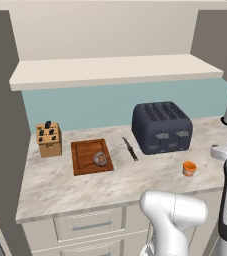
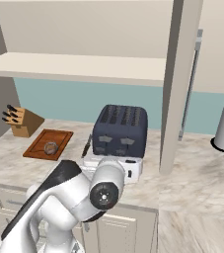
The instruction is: Pick the bread, place it on the cutting board, pick the jam, place it on the counter, and close the cabinet.
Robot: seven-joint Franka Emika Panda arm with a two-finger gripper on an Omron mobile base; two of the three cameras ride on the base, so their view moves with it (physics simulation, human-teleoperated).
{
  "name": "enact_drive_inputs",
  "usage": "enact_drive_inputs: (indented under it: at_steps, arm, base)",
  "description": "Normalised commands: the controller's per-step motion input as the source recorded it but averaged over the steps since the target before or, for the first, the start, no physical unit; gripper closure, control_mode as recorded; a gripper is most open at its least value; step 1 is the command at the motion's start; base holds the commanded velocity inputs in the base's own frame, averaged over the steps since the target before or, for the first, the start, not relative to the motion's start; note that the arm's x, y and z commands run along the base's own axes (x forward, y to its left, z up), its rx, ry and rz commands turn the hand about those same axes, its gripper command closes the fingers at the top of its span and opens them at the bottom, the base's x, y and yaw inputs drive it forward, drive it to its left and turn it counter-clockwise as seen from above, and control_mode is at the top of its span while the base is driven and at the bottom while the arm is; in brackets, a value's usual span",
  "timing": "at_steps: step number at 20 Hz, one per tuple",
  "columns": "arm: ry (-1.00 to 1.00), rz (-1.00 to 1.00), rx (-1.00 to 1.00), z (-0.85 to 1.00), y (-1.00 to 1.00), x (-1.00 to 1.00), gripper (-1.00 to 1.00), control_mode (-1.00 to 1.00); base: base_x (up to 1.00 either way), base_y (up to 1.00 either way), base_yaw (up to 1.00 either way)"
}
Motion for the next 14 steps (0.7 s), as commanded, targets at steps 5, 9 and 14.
enact_drive_inputs:
  at_steps: [5,9,14]
  arm:
    - [-0.1,0.0,0.0,0.19,0.0,-0.22,-1.0,-1.0]
    - [-0.14,0.0,-0.02,0.15,0.0,-0.2,-1.0,-1.0]
    - [-0.15,0.0,-0.04,0.11,0.0,-0.19,-1.0,-1.0]
  base:
    - [0.0,0.0,0.0]
    - [0.0,0.0,0.0]
    - [0.0,0.0,0.0]
